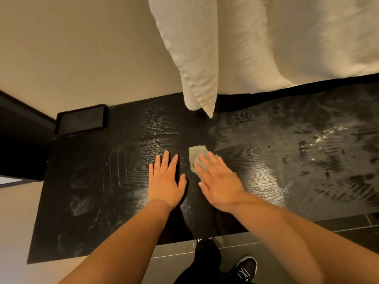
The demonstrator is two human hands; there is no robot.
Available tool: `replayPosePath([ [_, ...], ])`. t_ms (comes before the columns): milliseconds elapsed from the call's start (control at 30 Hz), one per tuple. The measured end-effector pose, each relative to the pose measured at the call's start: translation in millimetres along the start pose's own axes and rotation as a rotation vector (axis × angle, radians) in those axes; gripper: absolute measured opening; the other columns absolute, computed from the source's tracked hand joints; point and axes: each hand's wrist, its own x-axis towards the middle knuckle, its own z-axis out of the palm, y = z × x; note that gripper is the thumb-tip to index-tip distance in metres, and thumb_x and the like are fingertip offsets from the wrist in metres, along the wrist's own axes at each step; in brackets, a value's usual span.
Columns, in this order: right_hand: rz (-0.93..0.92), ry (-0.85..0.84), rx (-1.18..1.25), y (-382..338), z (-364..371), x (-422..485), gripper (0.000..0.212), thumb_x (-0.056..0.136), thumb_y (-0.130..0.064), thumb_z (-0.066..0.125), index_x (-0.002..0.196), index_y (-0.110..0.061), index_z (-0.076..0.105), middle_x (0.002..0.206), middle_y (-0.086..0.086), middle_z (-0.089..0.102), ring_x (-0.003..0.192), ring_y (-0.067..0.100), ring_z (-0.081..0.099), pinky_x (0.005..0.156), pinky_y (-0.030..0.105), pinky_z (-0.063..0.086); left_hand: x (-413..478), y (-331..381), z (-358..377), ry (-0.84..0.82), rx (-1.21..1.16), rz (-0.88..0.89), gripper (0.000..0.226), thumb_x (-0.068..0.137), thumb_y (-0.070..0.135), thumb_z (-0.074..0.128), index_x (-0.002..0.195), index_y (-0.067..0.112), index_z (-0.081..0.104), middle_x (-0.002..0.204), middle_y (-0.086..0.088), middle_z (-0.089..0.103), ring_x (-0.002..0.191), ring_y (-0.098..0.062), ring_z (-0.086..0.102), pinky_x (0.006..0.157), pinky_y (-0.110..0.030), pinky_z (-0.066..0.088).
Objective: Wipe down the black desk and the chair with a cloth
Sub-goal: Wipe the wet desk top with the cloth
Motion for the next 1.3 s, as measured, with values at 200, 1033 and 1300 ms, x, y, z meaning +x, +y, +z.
replayPosePath([
  [200, 0.119, 0.007, -0.047, 53, -9, -5, 0.061, 0.103, -0.040, 0.023, 0.157, -0.014, 0.036, 0.168, 0.006, 0.024, 0.157, 0.025, 0.010, 0.128, 0.043, 0.009, 4, 3, 3, 0.011, 0.030, -0.006, 0.073, 0.098, 0.057, 0.028, 0.166, 0.034, 0.016, 0.176, 0.000, 0.001, 0.162, -0.029, -0.005, 0.130, -0.053, 0.000],
  [1033, 0.169, -0.039, -0.029, 31, -16, -9, 0.061, 0.105, -0.041, 0.023, 0.162, -0.020, 0.021, 0.171, 0.006, 0.004, 0.157, 0.030, -0.009, 0.124, 0.043, -0.012, 12, 22, -1, -0.020, 0.058, -0.059, 0.077, 0.097, 0.059, 0.033, 0.166, 0.025, 0.020, 0.175, -0.009, 0.002, 0.161, -0.035, -0.004, 0.129, -0.058, -0.001],
  [1300, 0.055, -0.078, -0.052, 99, -24, -6, 0.063, 0.103, -0.042, 0.030, 0.159, -0.015, 0.029, 0.169, 0.009, 0.020, 0.157, 0.030, 0.010, 0.125, 0.052, 0.018, 36, 66, 0, 0.019, 0.070, -0.037, 0.076, 0.100, 0.058, 0.032, 0.166, 0.021, 0.020, 0.175, -0.006, 0.005, 0.161, -0.032, -0.004, 0.128, -0.056, -0.008],
])
